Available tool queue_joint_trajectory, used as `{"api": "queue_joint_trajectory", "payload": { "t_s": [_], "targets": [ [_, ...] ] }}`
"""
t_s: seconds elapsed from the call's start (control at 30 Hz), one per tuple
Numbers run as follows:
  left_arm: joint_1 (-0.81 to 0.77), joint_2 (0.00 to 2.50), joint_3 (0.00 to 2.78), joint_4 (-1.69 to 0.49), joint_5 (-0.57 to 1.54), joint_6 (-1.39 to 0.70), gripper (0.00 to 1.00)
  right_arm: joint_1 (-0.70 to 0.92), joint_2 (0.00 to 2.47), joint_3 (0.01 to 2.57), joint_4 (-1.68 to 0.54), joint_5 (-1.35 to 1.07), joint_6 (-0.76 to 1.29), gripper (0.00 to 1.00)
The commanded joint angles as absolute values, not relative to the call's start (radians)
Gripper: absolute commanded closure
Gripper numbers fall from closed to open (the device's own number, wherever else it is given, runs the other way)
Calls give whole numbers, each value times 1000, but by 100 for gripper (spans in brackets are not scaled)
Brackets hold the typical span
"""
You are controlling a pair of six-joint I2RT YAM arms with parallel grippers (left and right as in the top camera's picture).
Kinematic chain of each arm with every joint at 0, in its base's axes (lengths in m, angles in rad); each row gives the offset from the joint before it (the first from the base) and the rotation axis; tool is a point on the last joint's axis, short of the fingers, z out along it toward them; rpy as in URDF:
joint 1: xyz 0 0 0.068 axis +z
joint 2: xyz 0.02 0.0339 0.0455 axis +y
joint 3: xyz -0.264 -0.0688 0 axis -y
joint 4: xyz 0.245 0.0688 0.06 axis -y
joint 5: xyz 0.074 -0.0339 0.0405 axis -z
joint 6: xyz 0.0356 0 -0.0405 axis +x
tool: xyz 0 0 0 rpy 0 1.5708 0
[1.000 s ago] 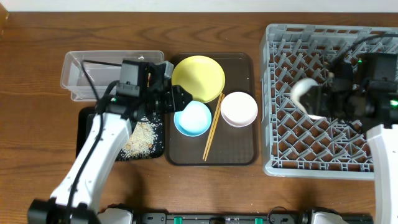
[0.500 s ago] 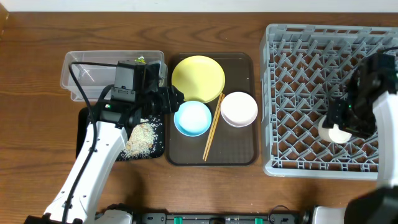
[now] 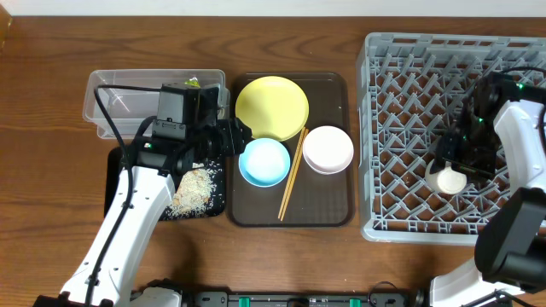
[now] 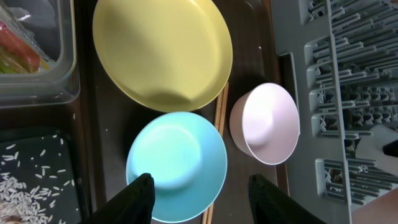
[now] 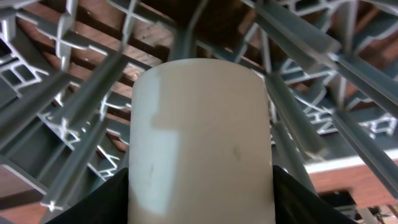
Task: Sort waste into correct bins and load items into the dishwasher rack
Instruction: 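Carry the white cup with the right gripper and place it in the rack, then reach the right gripper to the pink bowl and grasp its rim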
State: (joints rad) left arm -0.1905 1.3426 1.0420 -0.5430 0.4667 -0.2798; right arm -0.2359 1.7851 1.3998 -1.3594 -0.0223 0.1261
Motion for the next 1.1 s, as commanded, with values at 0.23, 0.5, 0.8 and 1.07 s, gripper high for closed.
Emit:
{"api": "queue_joint_trajectory", "payload": {
  "t_s": [0.23,0.5,0.8,1.07],
  "targets": [
    [-186,1333,1047,-590,424,-258,48,-249,1806,1416,-1297,-25,142,30],
    [-186,1333,1047,-590,424,-258,48,-247,1803,1420,-1303,-39,141,10],
    [-186,1333,1047,-687,305,-259,44,-215,1673,1548,-1299,-99,117,10],
    [-186,1330,1047,-861,-4,-411,43,-2,1567,1557,-1094,-381,-130,14]
  ]
}}
